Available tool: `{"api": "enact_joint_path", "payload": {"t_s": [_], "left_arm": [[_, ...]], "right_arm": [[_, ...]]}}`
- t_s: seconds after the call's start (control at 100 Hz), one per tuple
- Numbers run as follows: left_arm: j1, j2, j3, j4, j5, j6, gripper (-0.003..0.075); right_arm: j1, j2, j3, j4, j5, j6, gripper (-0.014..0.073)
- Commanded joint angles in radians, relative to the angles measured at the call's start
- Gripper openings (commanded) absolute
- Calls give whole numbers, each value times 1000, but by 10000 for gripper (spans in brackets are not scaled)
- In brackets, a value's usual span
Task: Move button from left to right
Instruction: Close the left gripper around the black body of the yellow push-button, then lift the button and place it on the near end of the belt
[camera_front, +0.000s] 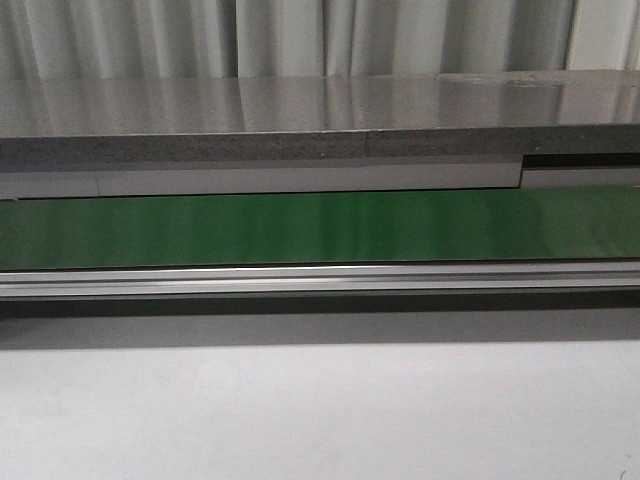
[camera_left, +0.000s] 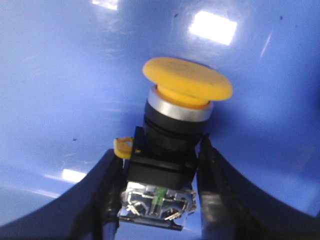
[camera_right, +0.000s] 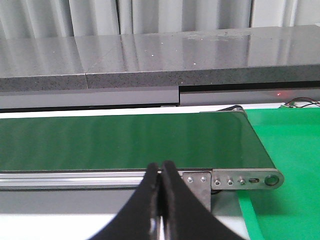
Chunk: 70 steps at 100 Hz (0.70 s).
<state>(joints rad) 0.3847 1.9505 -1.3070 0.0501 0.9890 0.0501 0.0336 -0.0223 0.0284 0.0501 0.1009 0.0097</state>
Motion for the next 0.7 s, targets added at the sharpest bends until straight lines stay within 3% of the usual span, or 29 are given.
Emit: {"api": "enact_joint_path", "payload": {"t_s": [0.0, 0.3, 0.69], "left_arm": [[1, -41, -62, 1, 52, -2, -20], [1, -101, -205, -14, 150, 23, -20], [-51, -162, -221, -232, 166, 104, -20]], "right_arm": [[-2, 14, -16, -12, -82, -10, -67], [-2, 14, -16, -12, -82, -10, -67], [-2, 14, -16, -12, -82, -10, -67]]}}
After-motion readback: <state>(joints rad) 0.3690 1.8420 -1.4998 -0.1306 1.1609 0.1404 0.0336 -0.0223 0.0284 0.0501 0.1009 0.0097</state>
